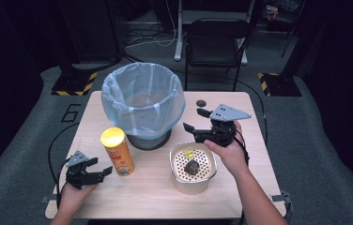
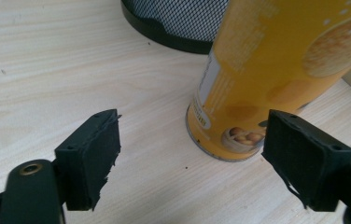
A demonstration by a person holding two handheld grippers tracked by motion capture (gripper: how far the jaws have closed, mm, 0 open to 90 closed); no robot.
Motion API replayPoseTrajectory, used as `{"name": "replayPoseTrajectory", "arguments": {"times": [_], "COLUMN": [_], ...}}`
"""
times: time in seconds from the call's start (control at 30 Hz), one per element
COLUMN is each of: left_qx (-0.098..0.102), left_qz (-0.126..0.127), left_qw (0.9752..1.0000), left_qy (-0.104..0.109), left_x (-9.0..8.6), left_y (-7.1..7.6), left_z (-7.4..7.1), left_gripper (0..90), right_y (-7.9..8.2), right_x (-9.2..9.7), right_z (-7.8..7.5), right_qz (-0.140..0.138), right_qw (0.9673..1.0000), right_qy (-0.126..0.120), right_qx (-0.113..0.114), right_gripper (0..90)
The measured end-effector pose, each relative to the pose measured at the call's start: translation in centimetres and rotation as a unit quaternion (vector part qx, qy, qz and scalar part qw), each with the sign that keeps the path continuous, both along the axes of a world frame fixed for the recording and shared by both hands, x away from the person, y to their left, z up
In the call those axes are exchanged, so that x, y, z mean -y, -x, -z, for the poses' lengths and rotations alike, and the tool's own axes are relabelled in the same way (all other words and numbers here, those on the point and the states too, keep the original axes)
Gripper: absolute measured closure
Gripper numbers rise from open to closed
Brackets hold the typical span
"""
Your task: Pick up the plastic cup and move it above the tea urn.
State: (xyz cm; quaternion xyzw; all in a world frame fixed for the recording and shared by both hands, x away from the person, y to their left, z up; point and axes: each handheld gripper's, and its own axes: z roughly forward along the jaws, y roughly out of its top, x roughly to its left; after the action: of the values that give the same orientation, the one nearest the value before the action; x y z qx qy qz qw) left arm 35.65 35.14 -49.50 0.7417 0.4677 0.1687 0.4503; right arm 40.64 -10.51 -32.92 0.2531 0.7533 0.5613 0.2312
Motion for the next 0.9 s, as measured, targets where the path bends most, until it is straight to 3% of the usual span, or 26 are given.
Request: {"name": "replayPoseTrajectory", "arguments": {"times": [0.2,0.43,0.5,0.57,0.7,0.8,0.9], "left_qx": [0.012,0.027,0.021,0.028,0.021,0.024,0.022], "left_qz": [0.012,0.017,0.031,0.032,0.041,0.056,0.063], "left_qw": [0.9998,0.9994,0.9992,0.9991,0.9989,0.9981,0.9977], "left_qy": [0.008,0.015,0.012,0.002,0.005,-0.015,-0.008], "left_x": [0.3,0.7,0.9,1.1,1.7,2.4,2.9], "left_y": [0.3,0.7,0.7,0.7,0.4,0.2,0.0], "left_z": [-0.7,-1.8,-2.0,-2.0,-2.3,-2.7,-2.9], "left_gripper": [12.1,10.9,9.3,7.8,7.7,7.7,7.8], "right_y": [1.1,2.2,2.2,2.4,2.6,2.6,2.6], "right_x": [1.7,3.3,3.5,3.5,3.5,3.5,3.5], "right_z": [1.8,1.9,1.7,1.7,1.6,1.8,2.0], "right_qz": [0.023,0.043,0.043,0.048,0.044,0.045,0.048], "right_qw": [0.9996,0.9986,0.9987,0.9985,0.9989,0.9990,0.9988], "right_qy": [-0.007,-0.031,-0.027,-0.025,-0.016,-0.007,-0.008], "right_qx": [-0.015,-0.008,-0.006,-0.007,-0.003,-0.004,-0.008], "right_gripper": [28.0,24.7,24.7,24.7,24.7,24.7,24.7]}}
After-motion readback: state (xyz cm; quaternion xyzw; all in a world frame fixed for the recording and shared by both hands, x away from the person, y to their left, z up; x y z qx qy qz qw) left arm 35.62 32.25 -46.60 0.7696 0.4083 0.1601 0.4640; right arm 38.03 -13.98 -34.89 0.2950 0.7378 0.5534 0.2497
